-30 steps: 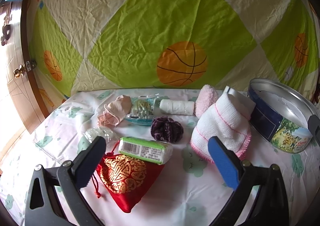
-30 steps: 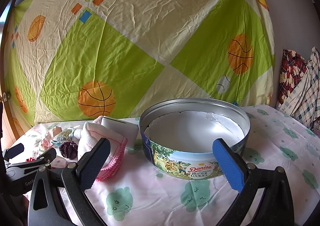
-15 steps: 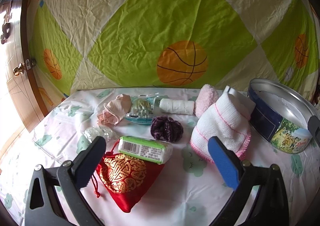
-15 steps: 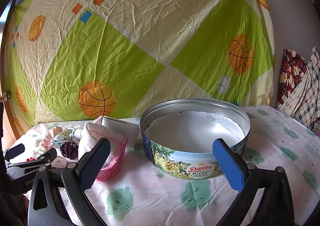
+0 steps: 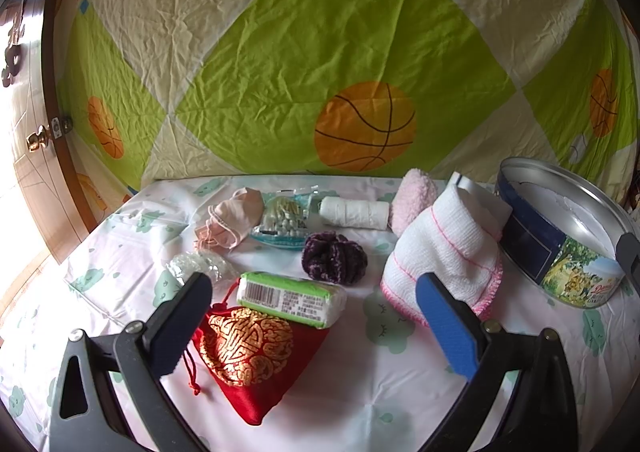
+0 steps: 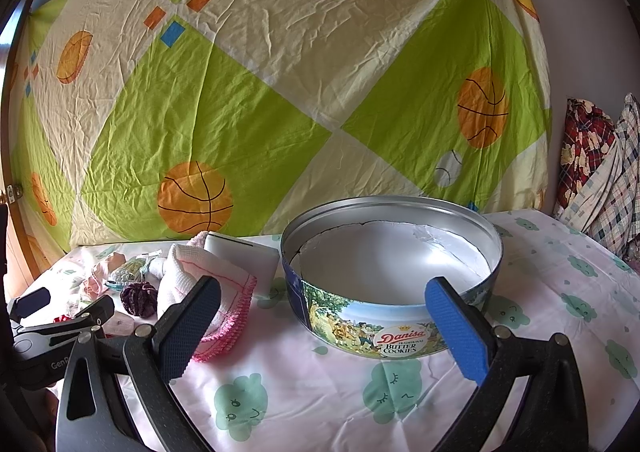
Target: Organize soft objects
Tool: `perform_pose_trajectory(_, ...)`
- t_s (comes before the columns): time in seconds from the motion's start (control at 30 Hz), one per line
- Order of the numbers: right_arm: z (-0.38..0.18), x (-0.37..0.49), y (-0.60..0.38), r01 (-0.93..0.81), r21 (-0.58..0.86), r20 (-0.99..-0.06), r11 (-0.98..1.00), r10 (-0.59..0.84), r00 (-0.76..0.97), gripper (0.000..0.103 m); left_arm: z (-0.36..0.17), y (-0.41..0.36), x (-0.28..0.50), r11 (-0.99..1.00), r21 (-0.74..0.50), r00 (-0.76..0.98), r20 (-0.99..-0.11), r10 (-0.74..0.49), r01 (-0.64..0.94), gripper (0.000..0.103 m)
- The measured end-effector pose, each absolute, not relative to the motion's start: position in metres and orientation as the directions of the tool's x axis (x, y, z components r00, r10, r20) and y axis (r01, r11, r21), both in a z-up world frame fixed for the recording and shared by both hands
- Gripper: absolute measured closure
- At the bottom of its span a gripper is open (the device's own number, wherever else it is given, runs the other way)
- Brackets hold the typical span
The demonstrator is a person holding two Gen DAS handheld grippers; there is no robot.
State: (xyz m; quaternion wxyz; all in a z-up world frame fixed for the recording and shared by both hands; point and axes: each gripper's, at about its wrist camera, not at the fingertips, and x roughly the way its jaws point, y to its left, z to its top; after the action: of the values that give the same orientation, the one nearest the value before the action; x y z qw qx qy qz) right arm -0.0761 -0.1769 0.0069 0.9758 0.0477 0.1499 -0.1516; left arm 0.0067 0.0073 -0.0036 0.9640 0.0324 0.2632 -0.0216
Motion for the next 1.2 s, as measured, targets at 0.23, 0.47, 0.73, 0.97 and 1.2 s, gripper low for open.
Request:
perform_pose_trajectory(0.23, 0.0069, -0.0762, -0.1759, 0.309, 0.047, -0.307, 0.95, -0.281, 0.909, 0.0, -0.0035, 0.0074, 0.0067, 0.997, 0.051, 0.861, -0.509, -0.025, 0.059, 0.0)
perform_pose_trajectory(0.47, 0.0071, -0.0767, -0.175, 0.308, 0.048, -0.31, 0.95, -0.279, 0.909, 0.0, -0.0045, 0.0071, 0.0067, 0.997, 0.049, 0.86, -0.51, -0.025, 0.058, 0.0)
perform_pose_trajectory(0.73, 0.0073, -0.0767, -0.175, 0.308, 0.049, -0.31, 0.95, -0.279, 0.909, 0.0, -0.0058, 0.0074, 0.0075, 0.997, 0.043, 0.858, -0.513, -0.028, 0.058, 0.0)
perform_pose_trajectory(0.97, 0.0076, -0.0768, -0.176, 0.31, 0.048, -0.308, 0.95, -0.281, 0.909, 0.0, -0.0057, 0.0071, 0.0076, 0.998, 0.041, 0.858, -0.513, -0.028, 0.057, 0.0)
perform_pose_trajectory(1.2, 0.0078, -0.0765, -0.1764, 0.31, 0.049, -0.309, 0.95, -0.281, 0.909, 0.0, -0.0054, 0.0075, 0.0078, 0.997, 0.042, 0.858, -0.513, -0.028, 0.057, 0.0)
